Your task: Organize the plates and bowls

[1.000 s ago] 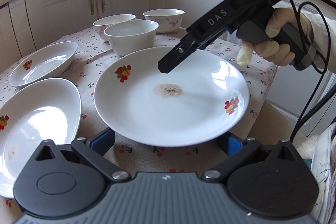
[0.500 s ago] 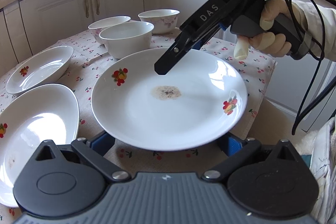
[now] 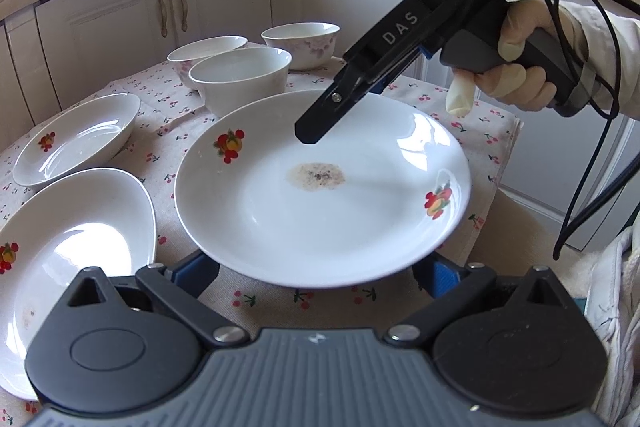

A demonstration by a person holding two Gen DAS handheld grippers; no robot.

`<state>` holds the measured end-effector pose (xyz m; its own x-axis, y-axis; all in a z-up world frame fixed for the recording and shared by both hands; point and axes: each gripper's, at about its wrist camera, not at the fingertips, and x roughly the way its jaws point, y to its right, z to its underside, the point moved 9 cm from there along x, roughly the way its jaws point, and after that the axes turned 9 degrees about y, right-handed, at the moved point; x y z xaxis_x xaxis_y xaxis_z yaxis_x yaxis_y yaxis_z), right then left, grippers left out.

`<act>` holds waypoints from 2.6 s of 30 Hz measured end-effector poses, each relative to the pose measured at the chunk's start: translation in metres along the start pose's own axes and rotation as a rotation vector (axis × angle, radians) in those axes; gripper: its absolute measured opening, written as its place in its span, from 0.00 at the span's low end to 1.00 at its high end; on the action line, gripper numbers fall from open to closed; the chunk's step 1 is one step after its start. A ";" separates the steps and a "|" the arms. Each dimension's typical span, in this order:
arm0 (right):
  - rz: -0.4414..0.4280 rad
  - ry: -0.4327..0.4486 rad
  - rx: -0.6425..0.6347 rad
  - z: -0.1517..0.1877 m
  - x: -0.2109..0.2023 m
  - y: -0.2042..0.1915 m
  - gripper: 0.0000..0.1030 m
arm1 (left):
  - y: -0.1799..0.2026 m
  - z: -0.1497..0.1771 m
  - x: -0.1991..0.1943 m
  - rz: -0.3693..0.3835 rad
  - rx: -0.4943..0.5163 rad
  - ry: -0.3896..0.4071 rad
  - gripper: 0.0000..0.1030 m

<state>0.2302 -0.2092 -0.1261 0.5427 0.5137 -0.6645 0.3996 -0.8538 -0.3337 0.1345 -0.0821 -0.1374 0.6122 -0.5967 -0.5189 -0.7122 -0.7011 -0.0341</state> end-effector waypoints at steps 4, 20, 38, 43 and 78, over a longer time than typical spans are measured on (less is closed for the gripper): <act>0.005 0.008 -0.014 -0.005 -0.005 -0.005 0.76 | -0.002 -0.004 -0.006 -0.003 0.002 0.013 0.99; -0.024 0.029 -0.105 -0.040 0.014 -0.066 0.76 | -0.048 -0.008 -0.054 -0.081 -0.016 0.057 0.99; -0.072 -0.044 -0.192 -0.060 0.085 -0.127 0.76 | -0.111 0.023 -0.079 -0.156 -0.093 0.035 0.99; -0.061 -0.057 -0.196 -0.062 0.093 -0.130 0.76 | -0.117 0.026 -0.076 -0.149 -0.099 0.031 0.99; 0.057 -0.096 -0.187 -0.066 0.097 -0.136 0.76 | -0.138 0.034 -0.058 -0.046 -0.211 -0.049 0.99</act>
<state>0.2774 -0.0372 -0.1013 0.4992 0.4466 -0.7425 0.5048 -0.8464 -0.1696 0.1855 0.0622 -0.1318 0.6215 -0.5457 -0.5621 -0.5930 -0.7965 0.1176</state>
